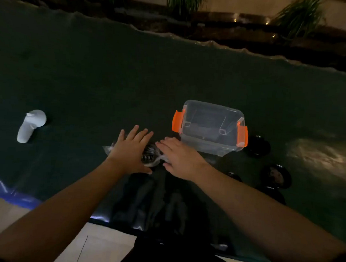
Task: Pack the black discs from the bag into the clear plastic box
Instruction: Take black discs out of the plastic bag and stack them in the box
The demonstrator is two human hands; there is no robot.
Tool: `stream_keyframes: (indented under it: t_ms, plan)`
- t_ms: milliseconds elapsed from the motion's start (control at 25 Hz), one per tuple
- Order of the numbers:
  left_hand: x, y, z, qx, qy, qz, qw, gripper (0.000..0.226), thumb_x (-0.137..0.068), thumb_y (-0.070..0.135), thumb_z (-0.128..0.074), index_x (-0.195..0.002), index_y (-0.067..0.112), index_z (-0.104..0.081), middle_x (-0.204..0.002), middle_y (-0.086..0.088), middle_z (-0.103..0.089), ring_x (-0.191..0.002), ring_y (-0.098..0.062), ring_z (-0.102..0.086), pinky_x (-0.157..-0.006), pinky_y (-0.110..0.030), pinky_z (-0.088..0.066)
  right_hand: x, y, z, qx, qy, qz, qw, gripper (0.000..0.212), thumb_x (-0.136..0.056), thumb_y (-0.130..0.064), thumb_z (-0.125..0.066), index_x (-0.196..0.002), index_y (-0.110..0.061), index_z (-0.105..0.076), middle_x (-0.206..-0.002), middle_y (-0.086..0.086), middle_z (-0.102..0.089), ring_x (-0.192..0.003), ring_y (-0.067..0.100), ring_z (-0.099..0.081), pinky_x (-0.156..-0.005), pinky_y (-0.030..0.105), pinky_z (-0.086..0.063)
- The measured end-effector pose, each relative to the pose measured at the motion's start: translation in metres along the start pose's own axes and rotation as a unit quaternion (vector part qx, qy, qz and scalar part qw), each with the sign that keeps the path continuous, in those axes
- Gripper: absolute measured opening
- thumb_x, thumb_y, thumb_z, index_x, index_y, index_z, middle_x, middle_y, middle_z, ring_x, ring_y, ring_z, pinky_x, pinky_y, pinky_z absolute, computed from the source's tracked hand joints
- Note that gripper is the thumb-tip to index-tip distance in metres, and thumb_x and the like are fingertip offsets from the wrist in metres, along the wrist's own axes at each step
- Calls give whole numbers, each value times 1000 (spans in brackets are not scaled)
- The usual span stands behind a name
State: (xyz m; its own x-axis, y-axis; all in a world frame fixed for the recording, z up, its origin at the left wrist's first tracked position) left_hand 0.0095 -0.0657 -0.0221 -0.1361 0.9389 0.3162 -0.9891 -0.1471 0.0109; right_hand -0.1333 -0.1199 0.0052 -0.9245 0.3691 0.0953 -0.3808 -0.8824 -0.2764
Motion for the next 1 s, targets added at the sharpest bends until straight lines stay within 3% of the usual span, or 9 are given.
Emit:
stream_keyframes:
  t_ms: [160,280,360,480,600,760,1000]
  plan:
    - [-8,6,-11,-31,-18,-26,999,127,-63,72,-76,-157,24,-4,-166,-4,-20,-153,-29,-14,-118,-65,-16,-8,3,-26,-18,-59,-73,995,83,-89,-39,-70,-155,-10,-29,-155,16,-40,-143,32,-36,-120,46,-25]
    - [-12,8,-12,-40,-11,-32,999,113,-69,62,-77,-155,25,-14,-159,-4,-34,-145,-28,-32,-114,-63,-27,-14,6,-32,0,-74,-109,991,56,-95,-41,-61,-139,-10,-49,-132,15,-60,-120,33,-55,-103,48,-44]
    - [-12,8,-10,-42,-4,-34,999,105,-72,61,-74,-154,26,-18,-156,-4,-38,-141,-28,-37,-113,-59,-31,-16,6,-30,0,-82,-117,990,32,-100,-34,-55,-120,-9,-60,-119,15,-64,-111,32,-58,-94,47,-49]
    - [-9,6,-6,-21,8,-40,999,101,-72,62,-72,-152,27,-22,-152,-4,-41,-137,-28,-41,-110,-56,-36,-12,6,-23,-33,-84,-126,988,25,-102,-26,-52,-113,-8,-65,-113,15,-63,-107,32,-59,-90,47,-51]
    - [-2,4,5,67,37,-33,997,104,-66,62,-75,-150,27,-25,-148,-4,-45,-131,-29,-47,-106,-52,-43,-4,3,5,-67,-52,-126,988,23,-102,-29,-53,-111,-12,-65,-109,10,-63,-100,26,-62,-85,45,-54]
    - [16,8,23,245,86,-10,966,107,-55,60,-83,-143,29,-31,-141,0,-49,-121,-23,-57,-98,-44,-52,13,1,55,-158,7,-133,978,18,-97,-36,-59,-102,-21,-67,-96,-1,-68,-86,15,-64,-76,40,-56]
    - [36,41,32,377,107,-3,920,106,-48,65,-86,-135,42,-30,-130,10,-54,-106,-13,-62,-90,-34,-54,43,-4,101,-202,32,-114,972,7,-92,-28,-66,-98,-26,-70,-95,-6,-70,-89,11,-64,-78,38,-55]
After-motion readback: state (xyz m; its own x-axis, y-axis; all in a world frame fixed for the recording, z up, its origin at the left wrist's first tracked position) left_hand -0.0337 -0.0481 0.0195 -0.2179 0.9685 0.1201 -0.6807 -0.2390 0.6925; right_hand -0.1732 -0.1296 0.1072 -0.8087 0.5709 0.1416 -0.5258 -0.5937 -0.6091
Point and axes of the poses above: each hand's wrist, its own x-axis away from the middle knuckle, its own z-axis out of the back of the hand, y = z × x, the point moved 7 cm from there along -x, towards the middle knuckle
